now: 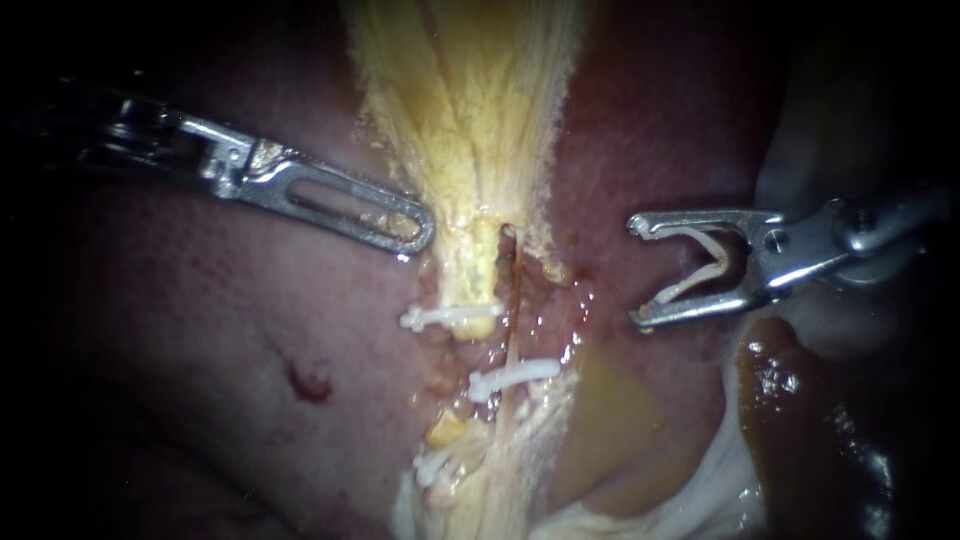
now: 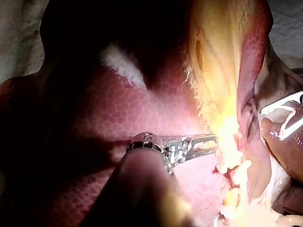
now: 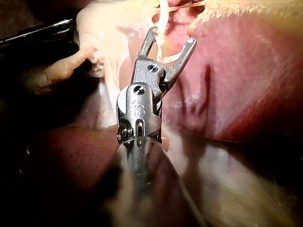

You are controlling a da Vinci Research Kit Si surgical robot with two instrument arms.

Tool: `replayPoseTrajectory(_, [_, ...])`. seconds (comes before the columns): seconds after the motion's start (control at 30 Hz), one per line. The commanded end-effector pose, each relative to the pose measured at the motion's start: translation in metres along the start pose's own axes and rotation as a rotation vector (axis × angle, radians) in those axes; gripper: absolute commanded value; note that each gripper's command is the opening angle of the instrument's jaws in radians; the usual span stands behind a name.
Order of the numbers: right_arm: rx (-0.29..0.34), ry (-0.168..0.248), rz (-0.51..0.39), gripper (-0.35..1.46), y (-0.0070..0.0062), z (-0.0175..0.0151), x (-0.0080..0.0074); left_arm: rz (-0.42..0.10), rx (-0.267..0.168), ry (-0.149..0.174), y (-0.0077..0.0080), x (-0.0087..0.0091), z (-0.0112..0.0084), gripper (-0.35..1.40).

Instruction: Clipping second clip right tube

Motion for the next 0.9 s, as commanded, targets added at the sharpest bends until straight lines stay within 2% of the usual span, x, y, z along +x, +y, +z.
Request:
replayPoseTrajectory(0.03, [-0.001,0.0,0.0,0.5,0.0,0.0,0.0,0.0,0.001,0.001,-0.0001,-0.0001,-0.0002,-0.35])
replayPoseTrajectory(0.13, [-0.001,0.0,0.0,0.5,0.0,0.0,0.0,-0.001,0.008,0.006,-0.0002,-0.0004,-0.0013,-0.35])
replayPoseTrajectory(0.2, [-0.001,0.0,0.0,0.5,0.0,0.0,0.0,-0.003,0.007,0.004,-0.0003,-0.0007,-0.0027,-0.35])
replayPoseTrajectory(0.4, [0.002,0.001,0.0,0.5,0.0,0.0,0.0,-0.012,-0.013,-0.022,-0.0008,-0.0015,-0.0076,-0.35])
replayPoseTrajectory(0.5, [0.002,0.001,0.001,0.5,0.0001,0.0001,0.0,-0.015,-0.013,-0.031,-0.001,-0.0015,-0.0089,-0.35])
replayPoseTrajectory(0.67, [0.009,0.003,-0.001,0.5,0.0,0.0005,0.0,-0.016,-0.014,-0.032,-0.0012,-0.0015,-0.0091,-0.35])
replayPoseTrajectory(0.8, [0.023,0.006,-0.013,0.5,-0.0005,0.0016,-0.0004,-0.016,-0.015,-0.032,-0.0012,-0.0015,-0.009,-0.35])
replayPoseTrajectory(0.9, [0.048,0.014,0.028,0.5,-0.001,0.003,-0.0007,-0.016,-0.015,-0.032,-0.0012,-0.0015,-0.009,-0.35])
